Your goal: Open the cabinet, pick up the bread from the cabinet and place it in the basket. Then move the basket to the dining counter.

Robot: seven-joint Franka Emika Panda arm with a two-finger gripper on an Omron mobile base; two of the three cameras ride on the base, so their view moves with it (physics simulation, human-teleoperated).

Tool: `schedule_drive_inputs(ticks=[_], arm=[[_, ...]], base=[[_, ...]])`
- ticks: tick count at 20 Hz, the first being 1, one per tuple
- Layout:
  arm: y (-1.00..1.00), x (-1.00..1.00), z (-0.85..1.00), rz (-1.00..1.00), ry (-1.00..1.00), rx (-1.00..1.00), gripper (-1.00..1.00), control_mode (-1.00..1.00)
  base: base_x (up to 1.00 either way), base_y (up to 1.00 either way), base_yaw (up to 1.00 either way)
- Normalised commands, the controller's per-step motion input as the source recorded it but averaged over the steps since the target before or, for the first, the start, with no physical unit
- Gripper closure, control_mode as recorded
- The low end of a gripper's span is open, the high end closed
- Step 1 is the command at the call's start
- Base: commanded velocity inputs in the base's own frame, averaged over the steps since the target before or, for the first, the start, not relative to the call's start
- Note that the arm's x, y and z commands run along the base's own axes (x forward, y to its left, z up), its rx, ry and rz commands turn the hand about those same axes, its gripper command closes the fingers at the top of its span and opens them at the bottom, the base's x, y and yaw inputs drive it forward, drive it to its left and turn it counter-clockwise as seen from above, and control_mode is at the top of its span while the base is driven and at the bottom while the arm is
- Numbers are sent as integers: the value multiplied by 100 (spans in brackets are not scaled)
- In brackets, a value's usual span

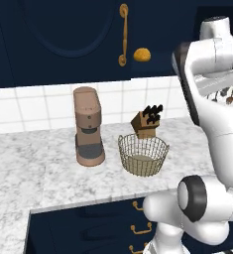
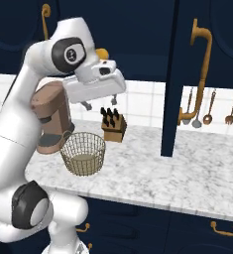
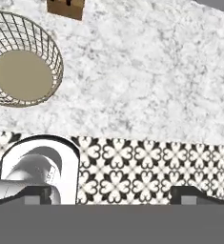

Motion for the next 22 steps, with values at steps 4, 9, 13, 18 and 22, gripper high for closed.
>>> schedule_drive_inputs(ticks=[4,9,13,18,22], arm=[[21,62,-48,-27,-66,33,-100,-100],[15,62,25,-3,-78,14,-100,-100],[2,18,73,16,-69,0,-100,-100],[28,31,52,0,-20,4,-100,-100],[16,74,0,-6,0,26,-100,-100]], base=[[0,0,0],[0,0,0],[0,0,0],[0,0,0],[0,0,0]])
